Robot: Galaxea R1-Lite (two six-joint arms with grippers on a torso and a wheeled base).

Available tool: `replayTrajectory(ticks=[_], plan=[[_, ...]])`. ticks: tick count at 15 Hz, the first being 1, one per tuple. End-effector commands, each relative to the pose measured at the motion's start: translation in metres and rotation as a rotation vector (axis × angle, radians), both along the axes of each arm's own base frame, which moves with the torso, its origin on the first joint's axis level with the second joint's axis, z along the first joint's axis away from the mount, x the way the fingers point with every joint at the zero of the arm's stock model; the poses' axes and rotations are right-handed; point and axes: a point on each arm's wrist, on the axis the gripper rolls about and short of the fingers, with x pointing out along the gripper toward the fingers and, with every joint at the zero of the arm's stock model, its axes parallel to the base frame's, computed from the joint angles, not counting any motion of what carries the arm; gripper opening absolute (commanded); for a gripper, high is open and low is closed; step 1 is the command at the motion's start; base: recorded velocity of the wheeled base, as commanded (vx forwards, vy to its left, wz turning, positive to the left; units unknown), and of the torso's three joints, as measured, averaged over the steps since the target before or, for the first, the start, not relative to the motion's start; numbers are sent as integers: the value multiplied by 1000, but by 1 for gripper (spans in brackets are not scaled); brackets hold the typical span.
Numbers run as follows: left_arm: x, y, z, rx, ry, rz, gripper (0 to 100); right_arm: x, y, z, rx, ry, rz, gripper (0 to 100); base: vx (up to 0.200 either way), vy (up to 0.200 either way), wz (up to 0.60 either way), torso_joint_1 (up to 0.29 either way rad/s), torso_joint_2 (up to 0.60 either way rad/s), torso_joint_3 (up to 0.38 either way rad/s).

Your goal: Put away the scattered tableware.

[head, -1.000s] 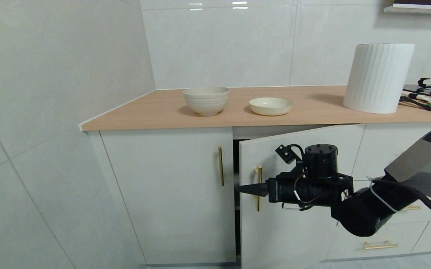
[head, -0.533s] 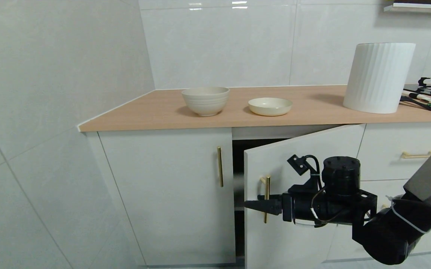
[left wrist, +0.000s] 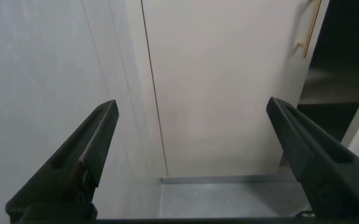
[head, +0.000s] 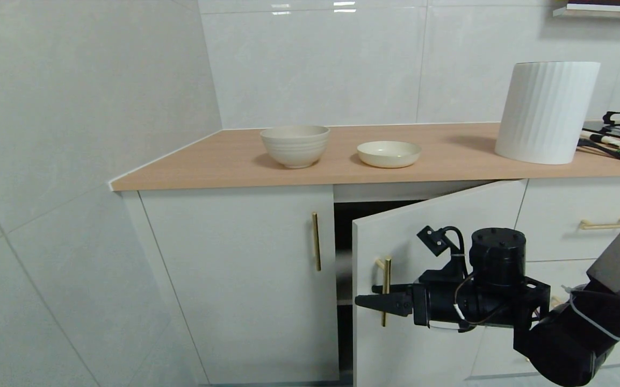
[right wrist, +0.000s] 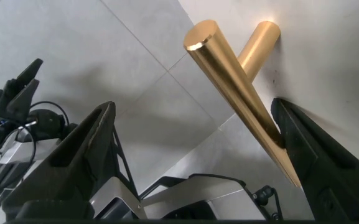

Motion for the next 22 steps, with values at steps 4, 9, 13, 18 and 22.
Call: replayTrajectory(ticks=[4,9,13,18,22], plan=[[-1,0,5,-12,-22,-6,100,1,1,-5,-8,11,3,100,0,0,0,0,0,0],[-10,-6,114,-217,96,-501,100,2,2,-7,3,-4,1,100,0,0,0,0,0,0],[101,-23,134,-216,386,-652,100,2,3,-7,5,-7,3,100,0,0,0,0,0,0],[218,-75,90,-200,551,-825,100,2,5,-8,4,-5,10,100,0,0,0,0,0,0],[267,-105,42,-191,581,-867,100,2,6,-13,-5,5,12,100,0,0,0,0,0,0]])
